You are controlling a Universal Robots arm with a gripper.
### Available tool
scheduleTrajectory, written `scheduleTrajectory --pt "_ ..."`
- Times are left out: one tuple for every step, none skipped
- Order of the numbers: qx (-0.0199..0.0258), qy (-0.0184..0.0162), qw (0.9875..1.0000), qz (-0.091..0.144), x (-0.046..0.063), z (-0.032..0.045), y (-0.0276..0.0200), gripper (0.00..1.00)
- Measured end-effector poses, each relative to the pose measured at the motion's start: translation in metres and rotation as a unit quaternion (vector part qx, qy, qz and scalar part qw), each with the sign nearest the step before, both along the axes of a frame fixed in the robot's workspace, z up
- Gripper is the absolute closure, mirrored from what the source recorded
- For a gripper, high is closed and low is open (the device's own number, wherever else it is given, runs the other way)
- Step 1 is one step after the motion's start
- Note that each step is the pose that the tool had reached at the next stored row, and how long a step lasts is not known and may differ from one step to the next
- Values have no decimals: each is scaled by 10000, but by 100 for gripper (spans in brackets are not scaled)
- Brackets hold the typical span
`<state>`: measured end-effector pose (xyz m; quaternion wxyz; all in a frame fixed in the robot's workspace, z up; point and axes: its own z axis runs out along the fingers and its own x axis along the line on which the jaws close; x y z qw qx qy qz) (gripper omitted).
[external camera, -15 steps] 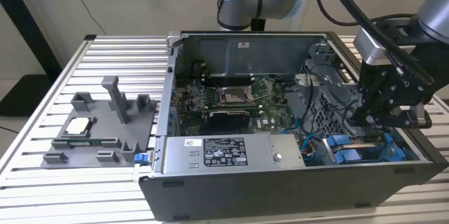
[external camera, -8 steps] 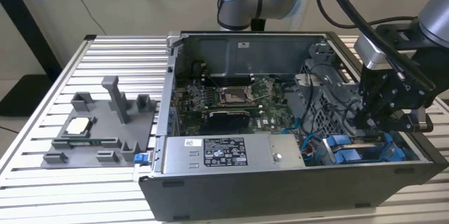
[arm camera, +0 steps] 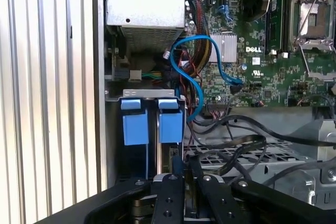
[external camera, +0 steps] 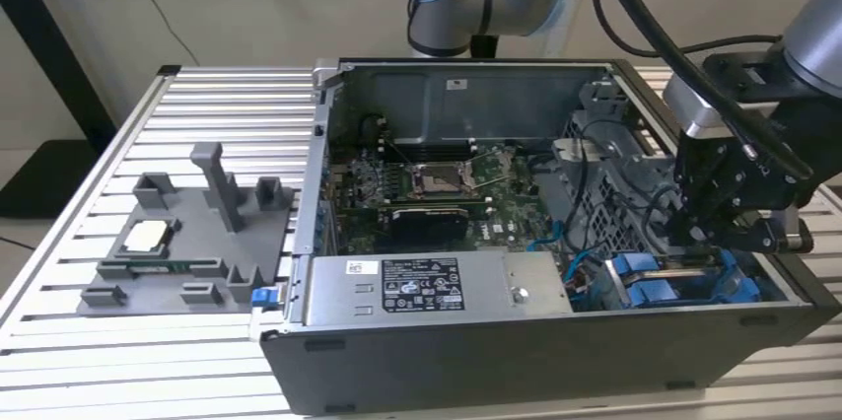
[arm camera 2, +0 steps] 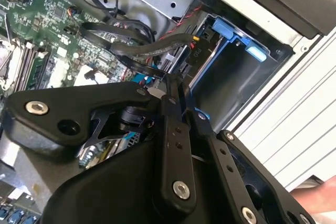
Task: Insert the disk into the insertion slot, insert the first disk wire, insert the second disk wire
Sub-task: 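Insert the second disk wire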
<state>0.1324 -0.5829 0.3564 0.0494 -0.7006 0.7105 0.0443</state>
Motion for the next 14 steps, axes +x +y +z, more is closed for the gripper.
scheduleTrajectory --pt "0 0 10000 0 0 -6 0 84" --pt "1 -2 10000 0 0 -42 -2 84" --pt "0 -2 10000 0 1 -43 -5 84" --pt "1 -2 10000 -1 2 -44 -6 84" --pt "1 -2 10000 0 5 -45 -7 84" --pt "1 -2 10000 0 8 -46 -8 84" --pt "1 -2 10000 0 10 -47 -10 84" --pt "1 -2 10000 0 11 -48 -11 84" --pt "1 -2 10000 0 18 -53 -18 84" --pt "0 -2 10000 0 20 -54 -18 84" --pt "0 -2 10000 0 20 -55 -18 84" --pt "0 -2 10000 0 21 -58 -18 84" --pt "1 -2 10000 0 21 -61 -18 84" --pt "3 6 10000 1 47 -169 -22 84"
